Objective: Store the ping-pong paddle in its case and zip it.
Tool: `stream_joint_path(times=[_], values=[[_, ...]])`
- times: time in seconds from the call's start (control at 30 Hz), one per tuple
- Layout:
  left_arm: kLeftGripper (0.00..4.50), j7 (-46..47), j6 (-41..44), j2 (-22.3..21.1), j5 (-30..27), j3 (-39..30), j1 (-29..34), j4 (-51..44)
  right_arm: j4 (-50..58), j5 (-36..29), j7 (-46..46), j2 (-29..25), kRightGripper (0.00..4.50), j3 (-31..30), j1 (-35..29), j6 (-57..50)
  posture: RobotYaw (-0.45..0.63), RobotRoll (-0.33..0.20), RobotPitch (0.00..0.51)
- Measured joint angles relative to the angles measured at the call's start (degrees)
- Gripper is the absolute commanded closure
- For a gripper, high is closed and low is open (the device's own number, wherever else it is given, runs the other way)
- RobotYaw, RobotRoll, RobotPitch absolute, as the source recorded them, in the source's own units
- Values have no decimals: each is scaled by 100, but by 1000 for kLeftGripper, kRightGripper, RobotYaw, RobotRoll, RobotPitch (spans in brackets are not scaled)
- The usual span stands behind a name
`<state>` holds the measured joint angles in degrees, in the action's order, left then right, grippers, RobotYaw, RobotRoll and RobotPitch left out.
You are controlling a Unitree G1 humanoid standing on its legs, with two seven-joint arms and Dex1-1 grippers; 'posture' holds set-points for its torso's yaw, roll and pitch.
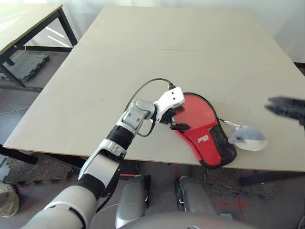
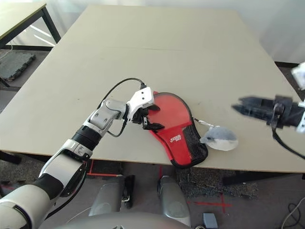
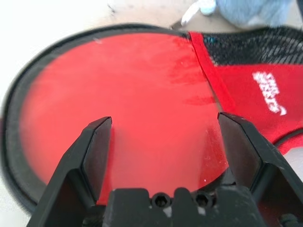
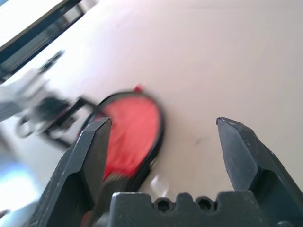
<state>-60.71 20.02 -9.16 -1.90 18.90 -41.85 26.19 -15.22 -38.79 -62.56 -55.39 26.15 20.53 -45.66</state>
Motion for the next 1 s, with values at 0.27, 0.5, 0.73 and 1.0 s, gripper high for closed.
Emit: stream_joint_path(times=[0.27, 0.5, 0.73, 1.0], values=[[0, 689, 325, -404, -517, -1098, 259, -790, -598, 880, 2271, 1484, 36, 54, 597, 1811, 22, 0, 106], [0, 2572, -318, -304, -848, -2614, 494, -898, -1672, 1829, 4407, 2050, 36, 235, 852, 3850, 26, 0, 104], [0, 3823, -1377, -580, -632, -3132, 1083, -351, -2149, 2315, 5680, 2342, 36, 268, 817, 4891, 25, 0, 101], [0, 4951, -2916, -798, -388, -3399, 1116, 1044, -2358, 2448, 6338, 2656, 36, 264, 792, 5172, -19, 0, 105]])
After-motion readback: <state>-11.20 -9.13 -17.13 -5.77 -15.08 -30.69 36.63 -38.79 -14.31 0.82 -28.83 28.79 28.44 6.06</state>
